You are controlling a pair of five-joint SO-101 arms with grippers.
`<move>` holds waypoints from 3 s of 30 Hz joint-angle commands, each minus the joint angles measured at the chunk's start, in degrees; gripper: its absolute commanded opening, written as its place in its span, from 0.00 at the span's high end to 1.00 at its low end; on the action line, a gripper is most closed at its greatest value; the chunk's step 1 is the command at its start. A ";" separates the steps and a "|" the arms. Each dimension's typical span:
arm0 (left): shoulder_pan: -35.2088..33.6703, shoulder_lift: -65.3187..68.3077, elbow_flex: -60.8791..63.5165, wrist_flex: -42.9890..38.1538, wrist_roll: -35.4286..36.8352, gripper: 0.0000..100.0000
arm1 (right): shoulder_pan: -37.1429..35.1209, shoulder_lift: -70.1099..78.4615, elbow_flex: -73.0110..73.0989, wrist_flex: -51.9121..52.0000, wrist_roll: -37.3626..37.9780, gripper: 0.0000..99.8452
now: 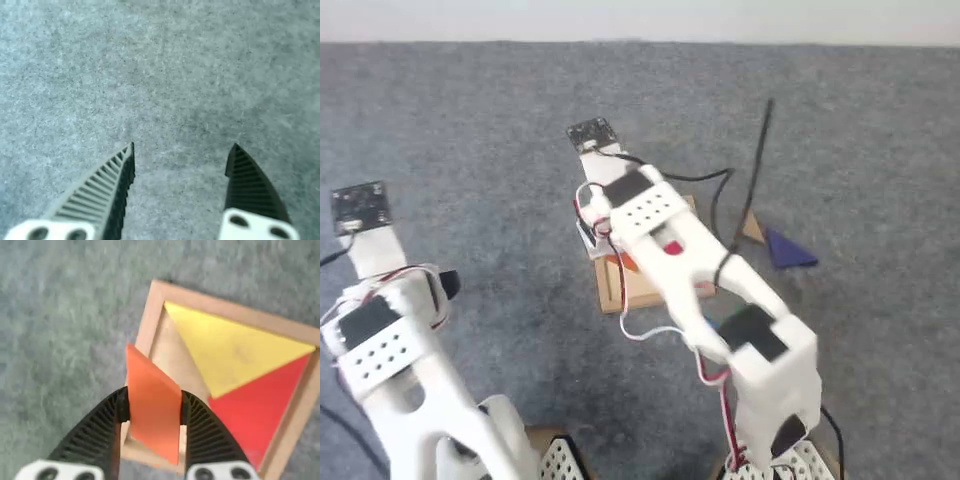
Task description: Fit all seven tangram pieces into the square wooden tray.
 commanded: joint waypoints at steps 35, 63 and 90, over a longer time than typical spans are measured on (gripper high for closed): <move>-0.35 -0.88 -2.59 -1.41 -0.62 0.72 | 6.90 -0.66 -9.23 11.65 4.75 0.87; -0.35 -0.88 -2.51 -1.41 -0.53 0.72 | -0.75 -6.11 15.91 -14.73 5.36 0.91; 3.60 -0.88 -1.54 -1.05 -0.62 0.72 | 1.45 -9.19 -0.26 4.44 7.38 0.90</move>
